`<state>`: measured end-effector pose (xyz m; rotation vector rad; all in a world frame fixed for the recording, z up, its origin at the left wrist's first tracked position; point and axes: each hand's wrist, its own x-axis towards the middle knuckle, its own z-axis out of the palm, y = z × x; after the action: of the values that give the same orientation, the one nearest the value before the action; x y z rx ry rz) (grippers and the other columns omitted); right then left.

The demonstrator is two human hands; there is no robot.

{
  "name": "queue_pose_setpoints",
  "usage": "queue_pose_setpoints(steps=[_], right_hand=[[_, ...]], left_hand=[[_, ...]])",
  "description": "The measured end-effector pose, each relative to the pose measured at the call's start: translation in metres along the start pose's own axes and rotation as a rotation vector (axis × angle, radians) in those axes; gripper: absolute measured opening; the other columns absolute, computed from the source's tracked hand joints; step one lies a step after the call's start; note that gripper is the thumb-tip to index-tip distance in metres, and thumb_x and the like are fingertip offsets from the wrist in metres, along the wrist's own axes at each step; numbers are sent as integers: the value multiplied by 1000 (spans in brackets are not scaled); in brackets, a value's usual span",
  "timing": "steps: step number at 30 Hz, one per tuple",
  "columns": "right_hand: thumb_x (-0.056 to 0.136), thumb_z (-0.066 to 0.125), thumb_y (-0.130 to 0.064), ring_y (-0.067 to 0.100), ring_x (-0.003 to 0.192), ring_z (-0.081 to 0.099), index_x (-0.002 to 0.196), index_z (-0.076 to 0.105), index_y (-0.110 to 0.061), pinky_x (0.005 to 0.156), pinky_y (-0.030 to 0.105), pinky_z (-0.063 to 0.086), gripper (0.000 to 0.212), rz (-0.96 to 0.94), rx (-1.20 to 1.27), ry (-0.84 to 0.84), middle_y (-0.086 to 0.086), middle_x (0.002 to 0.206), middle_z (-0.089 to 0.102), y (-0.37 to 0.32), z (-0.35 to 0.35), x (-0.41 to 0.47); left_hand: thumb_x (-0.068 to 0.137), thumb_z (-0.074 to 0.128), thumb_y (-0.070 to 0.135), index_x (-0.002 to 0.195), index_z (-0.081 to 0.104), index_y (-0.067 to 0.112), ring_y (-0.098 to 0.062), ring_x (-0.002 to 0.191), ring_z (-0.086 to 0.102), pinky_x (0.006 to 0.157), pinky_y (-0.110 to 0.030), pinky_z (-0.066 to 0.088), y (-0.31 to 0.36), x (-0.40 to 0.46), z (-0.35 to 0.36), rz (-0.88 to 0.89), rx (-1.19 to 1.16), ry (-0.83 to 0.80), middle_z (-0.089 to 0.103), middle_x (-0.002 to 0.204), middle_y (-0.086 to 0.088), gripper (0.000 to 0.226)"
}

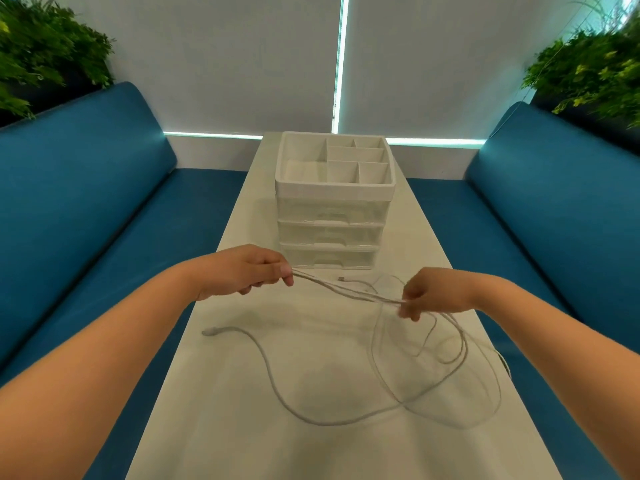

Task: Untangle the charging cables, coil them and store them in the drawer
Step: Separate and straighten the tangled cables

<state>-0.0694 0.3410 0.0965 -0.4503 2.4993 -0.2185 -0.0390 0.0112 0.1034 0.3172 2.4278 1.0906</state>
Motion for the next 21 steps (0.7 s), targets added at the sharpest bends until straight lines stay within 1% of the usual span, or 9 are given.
queue_pose_setpoints(steps=[2,4,5,7,8,10,15,19,21], right_hand=[[84,69,-42,16,118,55,132,54,-25,103,32,41,53,19,-178,51,-6,131,59,-17,-6,-1],[80,73,-44,13,126,50,142,40,-29,105,27,37,71,-172,28,111,-8,137,52,-49,-13,-2],[80,73,-44,10,120,54,137,44,-29,101,26,41,65,-272,163,124,-9,130,57,-67,-15,0],[86,67,-39,11,89,67,115,54,-20,84,30,53,37,-383,333,161,-5,100,69,-95,-10,8],[90,63,-37,12,72,65,106,56,-16,72,30,55,28,-396,373,193,-3,83,67,-101,-7,12],[93,56,-42,10,58,52,91,60,-14,58,26,47,28,-412,336,281,-2,70,57,-93,-4,15],[95,47,-50,3,58,48,73,52,-30,58,18,40,29,-420,269,361,-10,66,53,-47,2,7],[98,37,-51,11,75,57,91,57,-29,75,36,50,31,-310,81,488,-9,80,63,-30,1,5],[98,32,-52,13,78,59,98,59,-27,76,36,51,37,-299,-20,524,-10,87,66,-30,3,3]], left_hand=[[101,45,41,97,68,30,4,68,49,66,-15,37,18,3,5,38,100,-36,54,66,31,26],[101,44,40,98,66,31,13,72,51,67,-13,36,34,8,10,93,150,-38,55,71,36,24],[101,44,39,96,66,33,13,74,52,70,-14,38,41,11,14,126,165,-36,57,73,35,23],[102,43,38,90,63,37,7,81,56,77,-19,42,50,14,17,182,185,-40,62,80,28,23],[102,43,38,87,61,37,2,80,56,77,-20,42,51,15,15,197,202,-27,62,81,22,24],[101,42,41,84,60,32,-2,72,51,70,-18,38,47,9,6,185,235,34,56,77,16,27],[98,44,48,84,65,25,-3,57,39,58,-19,38,10,-8,-11,58,74,72,49,65,16,35],[99,45,43,95,71,28,-11,62,35,58,-23,36,-11,-6,-5,19,-96,68,46,68,8,31],[101,45,38,107,70,32,-12,65,37,62,-24,39,-20,-4,1,11,-127,27,46,72,4,27]])
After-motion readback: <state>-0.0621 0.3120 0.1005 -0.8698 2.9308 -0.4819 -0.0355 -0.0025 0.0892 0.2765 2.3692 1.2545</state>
